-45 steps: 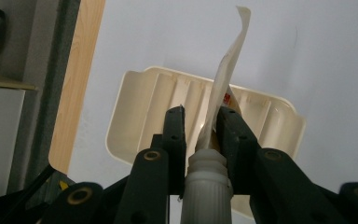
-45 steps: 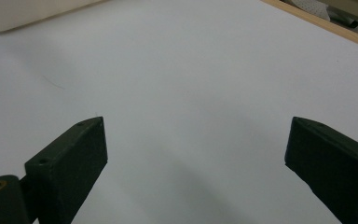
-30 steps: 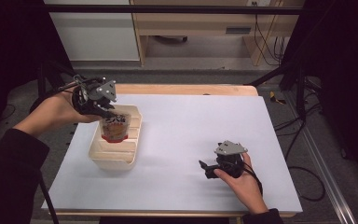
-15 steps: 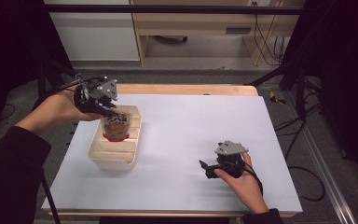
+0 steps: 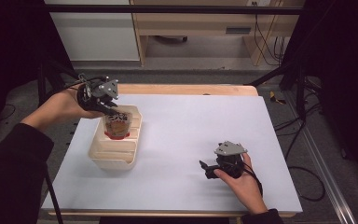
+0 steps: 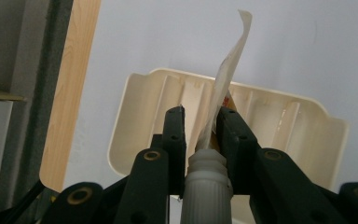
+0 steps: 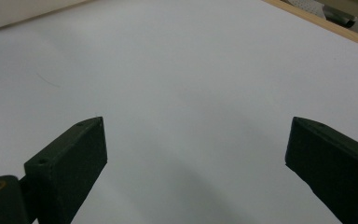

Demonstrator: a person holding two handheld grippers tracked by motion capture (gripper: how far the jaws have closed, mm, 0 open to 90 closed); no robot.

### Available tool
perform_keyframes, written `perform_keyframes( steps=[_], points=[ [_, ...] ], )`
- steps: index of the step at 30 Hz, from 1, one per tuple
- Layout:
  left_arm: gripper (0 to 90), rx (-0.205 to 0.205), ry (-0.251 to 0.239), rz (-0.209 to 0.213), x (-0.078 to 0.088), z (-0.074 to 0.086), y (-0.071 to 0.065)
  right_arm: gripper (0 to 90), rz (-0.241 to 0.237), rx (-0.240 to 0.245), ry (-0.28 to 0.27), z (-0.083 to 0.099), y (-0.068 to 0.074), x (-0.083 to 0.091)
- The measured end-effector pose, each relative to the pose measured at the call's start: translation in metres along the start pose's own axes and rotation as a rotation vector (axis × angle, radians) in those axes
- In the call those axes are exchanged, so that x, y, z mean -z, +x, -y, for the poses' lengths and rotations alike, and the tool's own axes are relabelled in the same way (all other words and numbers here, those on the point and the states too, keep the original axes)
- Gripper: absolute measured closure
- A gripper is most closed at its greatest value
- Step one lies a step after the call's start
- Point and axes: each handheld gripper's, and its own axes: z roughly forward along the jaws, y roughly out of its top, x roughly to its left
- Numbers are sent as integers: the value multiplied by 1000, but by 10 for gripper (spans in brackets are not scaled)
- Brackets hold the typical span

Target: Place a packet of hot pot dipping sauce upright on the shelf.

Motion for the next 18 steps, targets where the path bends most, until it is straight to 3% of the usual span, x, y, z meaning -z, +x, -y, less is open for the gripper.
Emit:
perform_keyframes(
  steps=[18],
  points=[
    [738,-8,1,17,-16,1,5,58,-6,7,5,1,1,-1]
  ],
)
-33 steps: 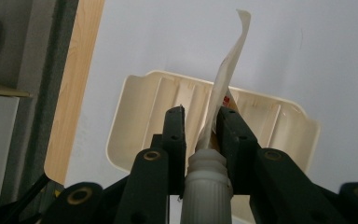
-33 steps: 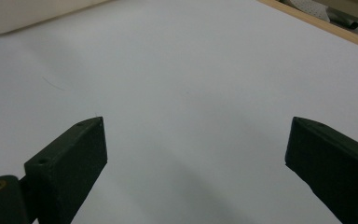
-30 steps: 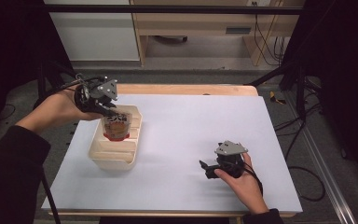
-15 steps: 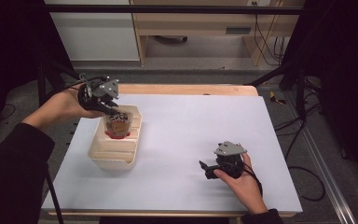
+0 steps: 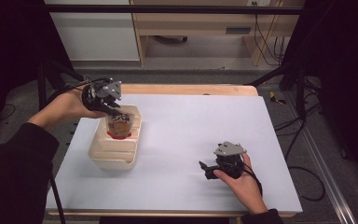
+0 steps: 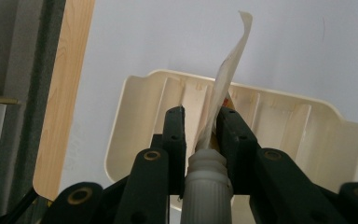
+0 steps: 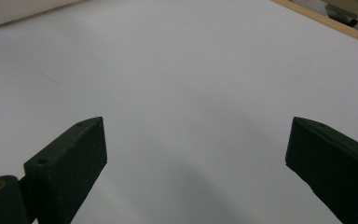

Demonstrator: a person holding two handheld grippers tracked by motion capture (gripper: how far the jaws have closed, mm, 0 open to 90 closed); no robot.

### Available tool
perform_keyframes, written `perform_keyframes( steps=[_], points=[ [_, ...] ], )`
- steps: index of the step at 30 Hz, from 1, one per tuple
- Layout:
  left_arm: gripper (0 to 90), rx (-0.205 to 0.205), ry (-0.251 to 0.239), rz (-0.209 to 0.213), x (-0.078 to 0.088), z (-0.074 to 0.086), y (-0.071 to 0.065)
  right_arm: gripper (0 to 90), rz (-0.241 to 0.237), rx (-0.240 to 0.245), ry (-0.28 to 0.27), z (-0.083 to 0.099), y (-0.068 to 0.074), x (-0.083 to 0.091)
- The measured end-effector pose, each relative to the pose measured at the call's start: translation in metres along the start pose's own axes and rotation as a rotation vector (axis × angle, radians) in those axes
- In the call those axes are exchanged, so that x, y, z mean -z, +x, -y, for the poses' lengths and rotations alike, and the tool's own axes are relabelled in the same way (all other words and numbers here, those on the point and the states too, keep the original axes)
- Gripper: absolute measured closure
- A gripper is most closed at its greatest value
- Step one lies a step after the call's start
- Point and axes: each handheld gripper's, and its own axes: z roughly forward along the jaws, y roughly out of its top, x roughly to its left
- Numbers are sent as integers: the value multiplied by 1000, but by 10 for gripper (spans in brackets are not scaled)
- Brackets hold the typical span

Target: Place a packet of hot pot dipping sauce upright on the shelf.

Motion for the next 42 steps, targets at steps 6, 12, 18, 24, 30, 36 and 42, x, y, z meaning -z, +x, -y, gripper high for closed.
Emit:
perform_keyframes(
  steps=[6,12,18,24,30,36,42],
  points=[
    [739,-2,3,21,-7,2,-3,58,1,-1,1,0,0,0],
    [739,-6,7,27,-11,3,-5,59,-1,-2,1,0,0,0],
    [738,-9,7,33,-11,5,-5,58,0,-3,2,0,0,0],
    [738,-7,8,35,-13,8,-7,59,-2,3,5,0,0,-1],
    [738,-8,10,32,-16,12,-10,58,-2,4,6,0,1,-1],
    [738,-3,12,36,-21,15,-10,59,0,6,12,0,2,-1],
    [738,-5,12,47,-28,16,-12,59,-3,6,16,1,2,-2]
  ],
)
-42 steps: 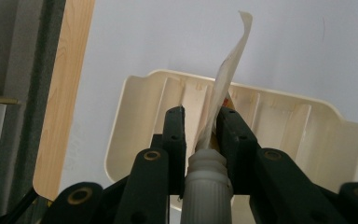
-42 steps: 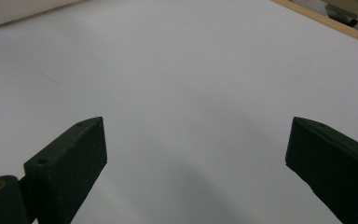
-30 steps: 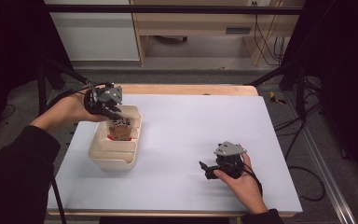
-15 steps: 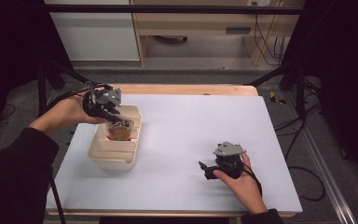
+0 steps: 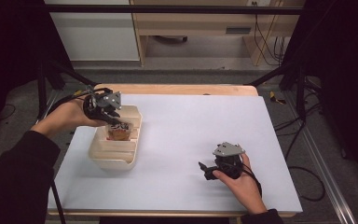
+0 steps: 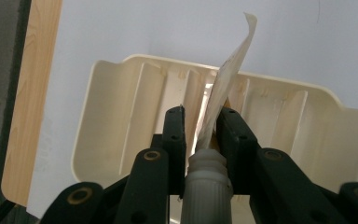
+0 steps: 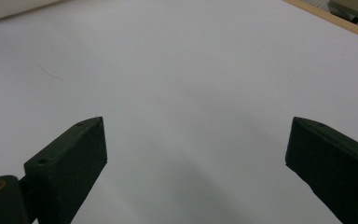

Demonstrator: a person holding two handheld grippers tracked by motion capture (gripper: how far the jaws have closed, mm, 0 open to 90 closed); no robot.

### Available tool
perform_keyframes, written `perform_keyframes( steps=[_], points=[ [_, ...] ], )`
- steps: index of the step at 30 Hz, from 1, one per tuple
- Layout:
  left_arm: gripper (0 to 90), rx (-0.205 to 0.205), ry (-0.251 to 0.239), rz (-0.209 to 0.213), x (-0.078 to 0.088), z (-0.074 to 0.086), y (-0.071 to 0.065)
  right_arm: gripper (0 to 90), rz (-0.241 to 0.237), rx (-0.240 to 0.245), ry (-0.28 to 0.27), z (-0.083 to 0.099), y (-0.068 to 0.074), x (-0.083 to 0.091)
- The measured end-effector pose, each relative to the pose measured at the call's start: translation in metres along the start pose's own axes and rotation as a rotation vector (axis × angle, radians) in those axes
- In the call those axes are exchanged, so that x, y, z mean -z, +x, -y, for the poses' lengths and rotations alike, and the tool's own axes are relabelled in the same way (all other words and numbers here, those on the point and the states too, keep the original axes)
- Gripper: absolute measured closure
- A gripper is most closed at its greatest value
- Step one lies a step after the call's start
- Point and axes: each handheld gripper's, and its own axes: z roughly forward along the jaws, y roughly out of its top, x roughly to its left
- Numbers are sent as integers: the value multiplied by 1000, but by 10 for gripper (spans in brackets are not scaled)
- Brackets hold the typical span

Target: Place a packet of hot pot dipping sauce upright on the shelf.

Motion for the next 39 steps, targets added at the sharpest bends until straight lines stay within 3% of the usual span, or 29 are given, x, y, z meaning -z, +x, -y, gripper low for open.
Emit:
perform_keyframes(
  steps=[11,31,36,38,39],
  points=[
    [738,0,8,9,-8,3,0,61,-6,6,2,0,1,-1],
    [734,21,14,10,-6,20,-7,61,-11,3,5,0,2,-2],
    [725,42,11,6,-5,25,-9,60,-13,3,4,0,2,-1],
    [665,56,5,-6,-5,27,-10,61,-13,2,3,0,2,-1],
    [614,89,-23,-33,-2,30,-10,60,-13,3,5,0,2,-1]
  ],
)
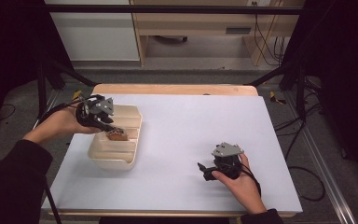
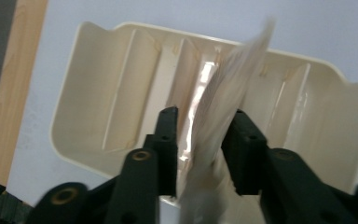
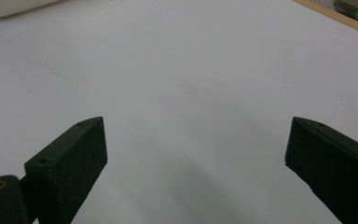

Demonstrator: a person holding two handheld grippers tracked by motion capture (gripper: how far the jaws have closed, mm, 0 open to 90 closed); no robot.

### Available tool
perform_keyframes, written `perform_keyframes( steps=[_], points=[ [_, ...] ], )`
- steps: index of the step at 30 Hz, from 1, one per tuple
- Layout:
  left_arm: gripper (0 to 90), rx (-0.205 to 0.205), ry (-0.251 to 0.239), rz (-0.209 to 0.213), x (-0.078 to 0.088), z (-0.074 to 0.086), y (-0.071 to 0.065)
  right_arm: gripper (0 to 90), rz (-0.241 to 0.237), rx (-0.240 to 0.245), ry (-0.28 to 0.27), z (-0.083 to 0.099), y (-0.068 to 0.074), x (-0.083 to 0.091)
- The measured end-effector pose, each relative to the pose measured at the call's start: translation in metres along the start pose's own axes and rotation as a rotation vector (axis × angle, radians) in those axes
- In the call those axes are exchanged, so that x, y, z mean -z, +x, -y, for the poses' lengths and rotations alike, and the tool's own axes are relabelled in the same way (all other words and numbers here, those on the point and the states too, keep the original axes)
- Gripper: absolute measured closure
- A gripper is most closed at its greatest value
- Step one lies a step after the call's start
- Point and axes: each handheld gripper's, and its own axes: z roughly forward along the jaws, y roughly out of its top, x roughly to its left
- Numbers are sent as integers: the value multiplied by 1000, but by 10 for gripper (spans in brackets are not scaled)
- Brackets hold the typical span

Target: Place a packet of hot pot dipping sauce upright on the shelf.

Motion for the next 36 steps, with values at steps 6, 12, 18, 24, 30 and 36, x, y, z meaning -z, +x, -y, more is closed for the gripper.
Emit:
perform_keyframes(
  steps=[6,12,18,24,30,36],
  points=[
    [330,44,-89,-62,10,1,-2,56,-3,1,1,0,0,0],
    [156,76,-166,-109,21,-13,-20,55,3,0,-1,0,-1,0],
    [102,124,-232,-145,27,-30,-40,55,6,-2,-1,0,-2,1],
    [102,133,-260,-135,22,-52,-66,54,12,-6,-9,0,-3,2],
    [98,118,-306,-123,18,-71,-87,54,21,-5,-10,1,-4,2],
    [91,141,-332,-113,10,-82,-102,54,28,-8,-14,1,-5,4]
  ],
)
